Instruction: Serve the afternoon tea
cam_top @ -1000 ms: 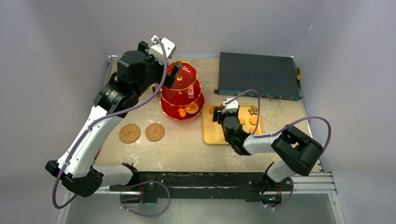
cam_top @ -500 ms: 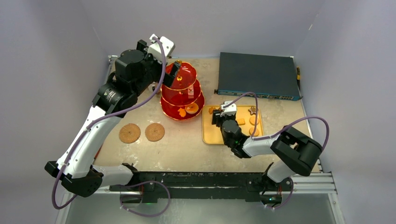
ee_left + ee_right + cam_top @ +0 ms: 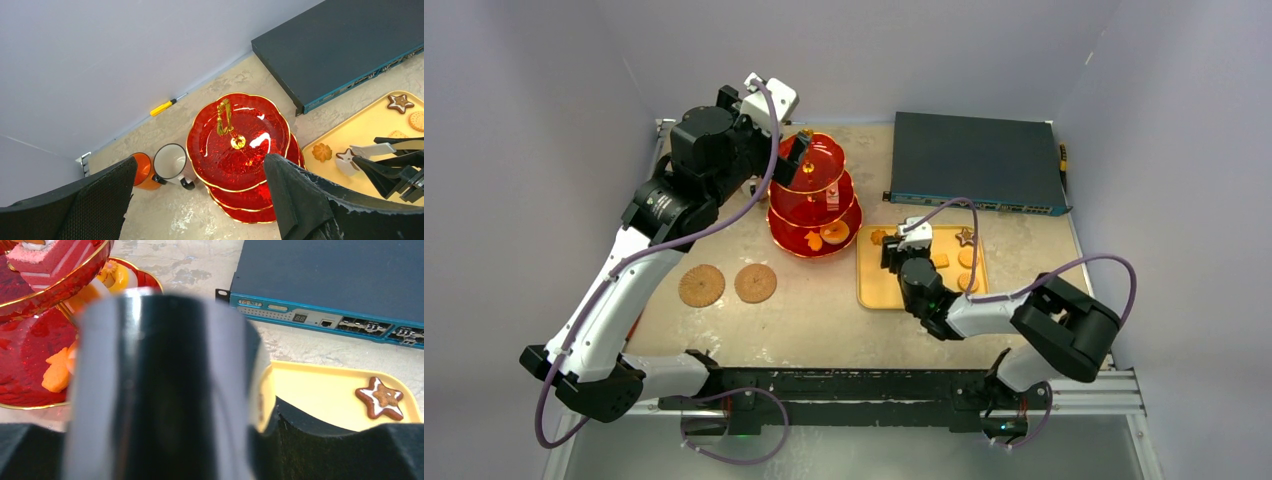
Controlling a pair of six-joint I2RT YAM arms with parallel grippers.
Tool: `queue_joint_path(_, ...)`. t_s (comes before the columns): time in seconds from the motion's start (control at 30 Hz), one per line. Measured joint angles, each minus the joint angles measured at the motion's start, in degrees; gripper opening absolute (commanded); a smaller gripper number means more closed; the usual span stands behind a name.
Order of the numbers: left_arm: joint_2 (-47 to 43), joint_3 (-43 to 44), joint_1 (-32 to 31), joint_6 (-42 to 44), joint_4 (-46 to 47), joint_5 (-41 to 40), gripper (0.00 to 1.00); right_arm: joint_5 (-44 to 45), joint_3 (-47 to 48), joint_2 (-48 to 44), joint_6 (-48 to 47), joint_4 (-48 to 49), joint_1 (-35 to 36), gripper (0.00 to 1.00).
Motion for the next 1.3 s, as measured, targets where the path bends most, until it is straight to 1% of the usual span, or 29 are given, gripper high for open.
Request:
queue_joint_path(0.4,0.0,0.0,0.0,0.0,0.0,0.0,0.98,0.74,0.37,-13.46,-2.71,-7.67,2.47,0.34)
queue_joint_path(0.57,0.0,0.0,0.0,0.0,0.0,0.0,0.98,0.13,5.11,-16.87,-5.38,-8.85,5.49,0.34)
queue_joint_path(0.67,0.0,0.0,0.0,-0.02,0.0,0.0,0.98,-1.25,9.35,-17.2,-7.1,-8.63,6.91,0.34)
queue_joint_path(0.8,0.0,0.0,0.0,-0.04,0.0,0.0,0.98,-3.54,14.49,-15.37,-8.63,-7.3,7.82,0.35)
queue_joint_path(0.97,0.0,0.0,0.0,-0.02,-0.02,0.0,0.98,-6.25,20.26,-8.39,-9.66,-4.79,8.5,0.37)
queue_joint_path(1.1,-0.02,0.0,0.0,-0.02,-0.04,-0.02,0.98,-7.82,21.97,-2.82,-9.9,-3.54,9.22,0.37)
queue_joint_path(1.3,-0.24,-0.02,0.0,0.0,-0.07,-0.02,0.98,-7.74,23.32,2.54,-10.73,0.17,9.6,0.4)
